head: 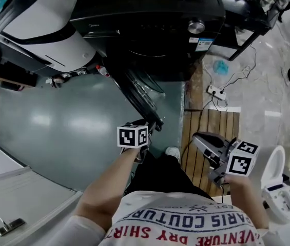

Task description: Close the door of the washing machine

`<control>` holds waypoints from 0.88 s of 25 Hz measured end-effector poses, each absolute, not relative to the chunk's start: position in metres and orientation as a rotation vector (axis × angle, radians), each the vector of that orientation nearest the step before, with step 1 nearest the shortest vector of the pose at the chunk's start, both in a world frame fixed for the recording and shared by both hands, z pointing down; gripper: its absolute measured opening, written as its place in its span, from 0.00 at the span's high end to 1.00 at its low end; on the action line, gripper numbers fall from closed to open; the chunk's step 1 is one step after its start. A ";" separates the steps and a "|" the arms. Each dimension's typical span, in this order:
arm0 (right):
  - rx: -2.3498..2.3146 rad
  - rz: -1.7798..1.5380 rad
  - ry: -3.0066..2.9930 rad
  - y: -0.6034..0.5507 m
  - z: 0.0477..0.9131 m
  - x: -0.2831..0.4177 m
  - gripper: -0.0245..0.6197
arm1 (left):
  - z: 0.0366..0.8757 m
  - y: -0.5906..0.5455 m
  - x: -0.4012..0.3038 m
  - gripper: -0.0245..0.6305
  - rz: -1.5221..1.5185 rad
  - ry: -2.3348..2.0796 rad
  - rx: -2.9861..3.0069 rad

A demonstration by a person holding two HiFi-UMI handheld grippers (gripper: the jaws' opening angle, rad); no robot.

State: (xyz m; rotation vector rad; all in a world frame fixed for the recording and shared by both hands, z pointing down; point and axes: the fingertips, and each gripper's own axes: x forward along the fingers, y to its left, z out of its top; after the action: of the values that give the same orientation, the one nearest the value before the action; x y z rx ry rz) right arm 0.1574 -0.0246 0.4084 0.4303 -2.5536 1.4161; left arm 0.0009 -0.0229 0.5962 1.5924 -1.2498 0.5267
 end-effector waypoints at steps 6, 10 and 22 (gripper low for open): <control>0.525 1.444 -2.557 -0.038 0.414 0.188 0.93 | 0.595 -0.065 0.033 0.68 0.478 -1.200 1.637; 0.580 1.451 -2.548 -0.046 0.419 0.207 0.93 | 0.593 -0.095 0.051 0.69 0.457 -1.172 1.682; 0.766 1.503 -2.507 -0.087 0.431 0.216 0.93 | 0.593 -0.164 0.074 0.91 0.499 -1.100 1.842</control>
State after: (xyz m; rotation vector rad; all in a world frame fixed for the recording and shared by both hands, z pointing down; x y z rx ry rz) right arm 0.2161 -0.0871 0.4312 0.7662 -2.5070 1.5032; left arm 0.0735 -0.1641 0.5928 1.8420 -1.0997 0.4990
